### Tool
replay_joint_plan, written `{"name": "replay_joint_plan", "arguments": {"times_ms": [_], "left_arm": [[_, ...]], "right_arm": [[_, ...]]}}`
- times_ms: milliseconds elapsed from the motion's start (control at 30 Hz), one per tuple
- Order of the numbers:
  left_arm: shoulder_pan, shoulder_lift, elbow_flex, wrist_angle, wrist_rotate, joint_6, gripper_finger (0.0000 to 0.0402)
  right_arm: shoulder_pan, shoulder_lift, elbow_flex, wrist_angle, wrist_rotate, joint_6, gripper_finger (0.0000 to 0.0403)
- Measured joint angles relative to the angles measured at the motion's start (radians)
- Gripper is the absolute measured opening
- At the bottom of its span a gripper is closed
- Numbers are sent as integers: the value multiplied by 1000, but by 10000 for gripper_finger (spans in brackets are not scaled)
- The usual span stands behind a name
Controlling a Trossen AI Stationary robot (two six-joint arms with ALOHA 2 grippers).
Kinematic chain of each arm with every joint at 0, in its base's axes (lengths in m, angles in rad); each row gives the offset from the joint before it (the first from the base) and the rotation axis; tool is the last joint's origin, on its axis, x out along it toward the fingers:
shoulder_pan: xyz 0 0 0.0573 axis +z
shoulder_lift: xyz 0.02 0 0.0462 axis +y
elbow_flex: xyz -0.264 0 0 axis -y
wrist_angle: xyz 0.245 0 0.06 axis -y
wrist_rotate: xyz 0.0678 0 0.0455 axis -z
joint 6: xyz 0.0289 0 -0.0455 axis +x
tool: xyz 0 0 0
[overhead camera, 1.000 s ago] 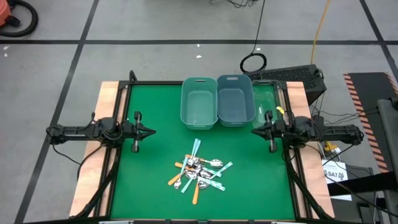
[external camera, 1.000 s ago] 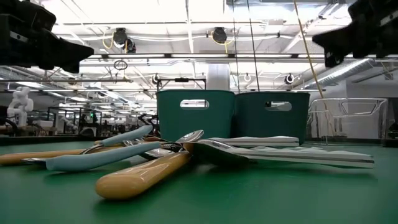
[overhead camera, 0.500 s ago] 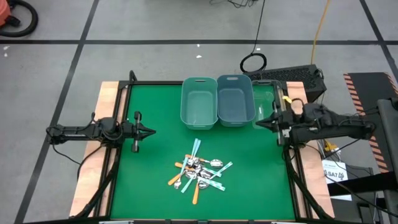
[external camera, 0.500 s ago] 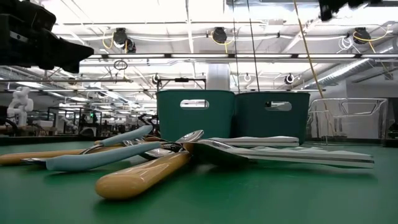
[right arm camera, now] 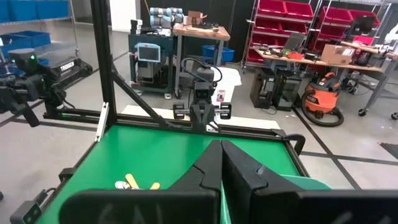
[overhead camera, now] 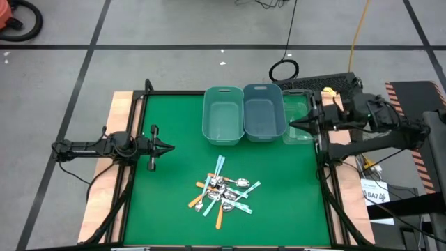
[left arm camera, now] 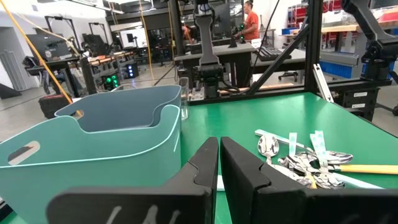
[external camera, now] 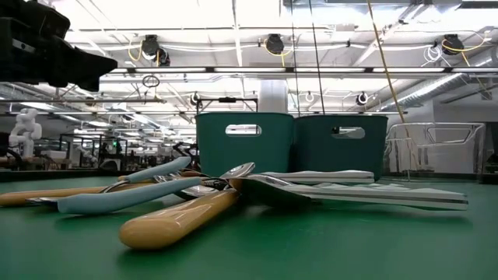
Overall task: Sort silverware by color (type)
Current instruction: Put the green spoon into the transparent bin
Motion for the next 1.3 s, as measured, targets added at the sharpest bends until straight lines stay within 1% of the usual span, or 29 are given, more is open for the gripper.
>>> {"name": "replay_joint_plan", "arguments": {"times_ms": [133,233,367,667,1000,1200,1300], "left_arm": [[0,0,0,0,0,0,26],[0,0,0,0,0,0,26],[0,0,0,0,0,0,26],[2,0,0,0,0,0,26],[4,0,0,0,0,0,26],[4,0,0,0,0,0,26],[4,0,0,0,0,0,26]], "right_arm": [[0,57,86,-14,0,0,0],[0,82,123,-30,-1,0,0],[0,93,131,-41,-1,2,0],[0,135,130,-176,-1,6,0],[0,176,130,-292,-1,220,0],[0,221,130,-330,-2,252,0],[7,259,130,-335,-25,286,0]]}}
